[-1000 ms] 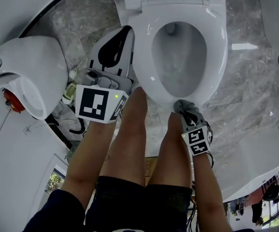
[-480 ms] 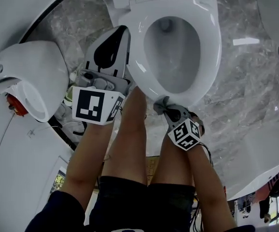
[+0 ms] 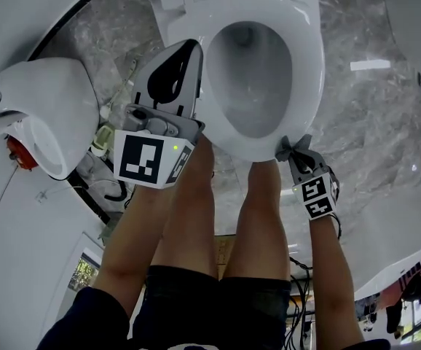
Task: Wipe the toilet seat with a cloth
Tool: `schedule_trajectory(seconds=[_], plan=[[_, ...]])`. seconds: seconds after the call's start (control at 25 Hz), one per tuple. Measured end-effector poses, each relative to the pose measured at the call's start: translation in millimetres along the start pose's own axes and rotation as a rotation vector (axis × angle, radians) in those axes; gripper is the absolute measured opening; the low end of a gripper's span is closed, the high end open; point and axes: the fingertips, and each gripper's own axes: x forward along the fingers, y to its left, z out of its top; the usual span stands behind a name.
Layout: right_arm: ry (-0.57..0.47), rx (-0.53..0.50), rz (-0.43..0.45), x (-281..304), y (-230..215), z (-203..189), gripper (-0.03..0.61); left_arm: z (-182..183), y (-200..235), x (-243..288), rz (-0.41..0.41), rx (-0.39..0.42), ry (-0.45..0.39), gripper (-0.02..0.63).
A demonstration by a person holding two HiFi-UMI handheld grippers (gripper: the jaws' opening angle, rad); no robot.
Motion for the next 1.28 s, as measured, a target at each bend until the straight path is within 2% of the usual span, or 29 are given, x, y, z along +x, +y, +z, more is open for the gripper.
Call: schedule_trajectory(seconds=[0.2,0.36,0.48,0.6,0.8,0.96,1.04,1.16,1.28], plan=[[-0.086,-0.094,0.123,9,61,34,0.034,0,-9,-1,0.022,0.0,-0.005,0.02],[-0.058,-0.191,0.183,35,89,56,0.035,1,-16,-3,0.041,-0.003,-0.004,0.02],[-0.043,-0.237,0.158,30,71,54,0.035,4,-20,-8,0.057,0.004,-0.006,0.02],[-0.062,-0.242,0.091,20,24,58,0.035,4,-21,-12,0.08,0.004,-0.011,0.02],[-0.112,-0.236,-0.039,3,-51,87,0.035,1,-24,-18,0.122,-0.014,-0.018,0.02],[-0.142,-0.191,-0.067,1,-55,91,0.035,-2,-28,-21,0.141,-0.024,-0.02,0.02],[-0.131,-0.166,-0.019,8,-35,82,0.035,-4,-29,-24,0.146,-0.027,-0.018,0.02],[-0.065,-0.185,0.086,24,14,68,0.035,-4,-31,-29,0.158,-0.033,-0.018,0.02],[-0.013,-0.193,0.169,29,51,59,0.035,4,-31,-32,0.179,-0.066,-0.053,0.02]])
